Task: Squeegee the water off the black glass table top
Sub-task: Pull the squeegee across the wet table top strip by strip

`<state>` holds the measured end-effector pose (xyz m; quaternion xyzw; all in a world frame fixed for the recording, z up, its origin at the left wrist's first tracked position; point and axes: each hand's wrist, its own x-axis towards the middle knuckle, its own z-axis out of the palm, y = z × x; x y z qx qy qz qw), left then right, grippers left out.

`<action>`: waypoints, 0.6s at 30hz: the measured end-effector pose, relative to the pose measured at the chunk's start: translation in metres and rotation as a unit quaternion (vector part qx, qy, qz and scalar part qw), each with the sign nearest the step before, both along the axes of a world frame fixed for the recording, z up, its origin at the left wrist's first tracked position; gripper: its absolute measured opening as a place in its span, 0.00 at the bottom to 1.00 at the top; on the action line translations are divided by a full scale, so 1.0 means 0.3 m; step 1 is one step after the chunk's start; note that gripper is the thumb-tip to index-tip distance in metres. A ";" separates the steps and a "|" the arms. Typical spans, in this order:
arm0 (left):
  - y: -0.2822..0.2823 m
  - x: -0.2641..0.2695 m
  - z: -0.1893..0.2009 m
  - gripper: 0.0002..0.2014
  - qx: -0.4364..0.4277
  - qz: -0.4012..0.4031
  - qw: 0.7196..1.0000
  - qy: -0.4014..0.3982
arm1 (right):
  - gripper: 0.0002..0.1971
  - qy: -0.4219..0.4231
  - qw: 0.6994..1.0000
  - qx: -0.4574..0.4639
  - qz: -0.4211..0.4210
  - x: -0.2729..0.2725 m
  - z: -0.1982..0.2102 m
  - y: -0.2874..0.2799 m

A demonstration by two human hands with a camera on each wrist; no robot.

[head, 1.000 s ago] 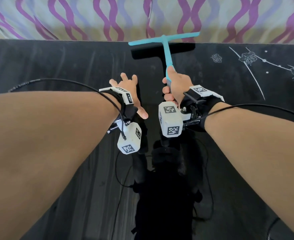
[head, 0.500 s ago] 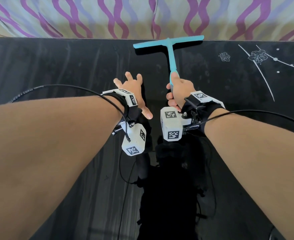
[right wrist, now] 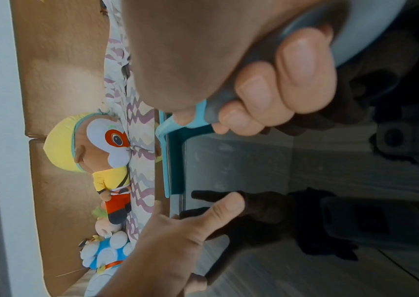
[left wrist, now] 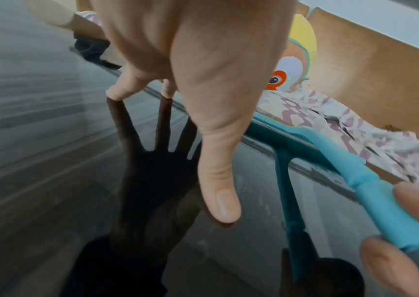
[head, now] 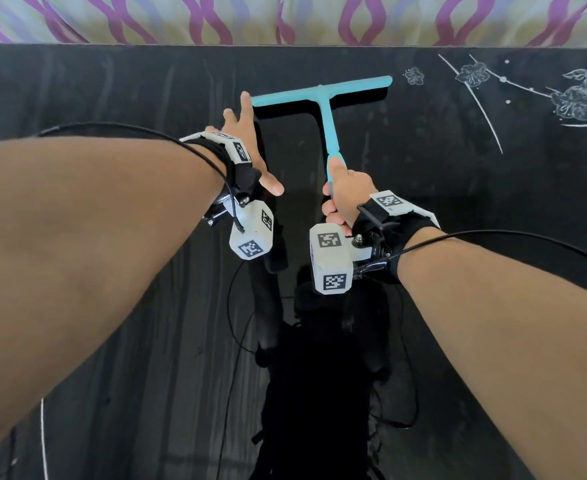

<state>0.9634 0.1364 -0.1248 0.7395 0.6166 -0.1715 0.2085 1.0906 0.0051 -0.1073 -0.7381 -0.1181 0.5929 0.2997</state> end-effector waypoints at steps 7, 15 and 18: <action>-0.142 -0.060 -0.027 0.58 0.062 -0.002 0.998 -0.020 | 0.26 0.004 0.999 -0.040 -0.014 -0.077 0.024 -0.121; -0.370 -0.165 -0.004 0.46 0.020 -0.027 0.998 -0.062 | 0.26 0.026 0.997 -0.050 -0.044 -0.163 0.046 -0.320; -0.457 -0.191 0.021 0.55 -0.001 -0.035 0.997 -0.065 | 0.24 0.031 0.996 -0.058 -0.067 -0.201 0.051 -0.393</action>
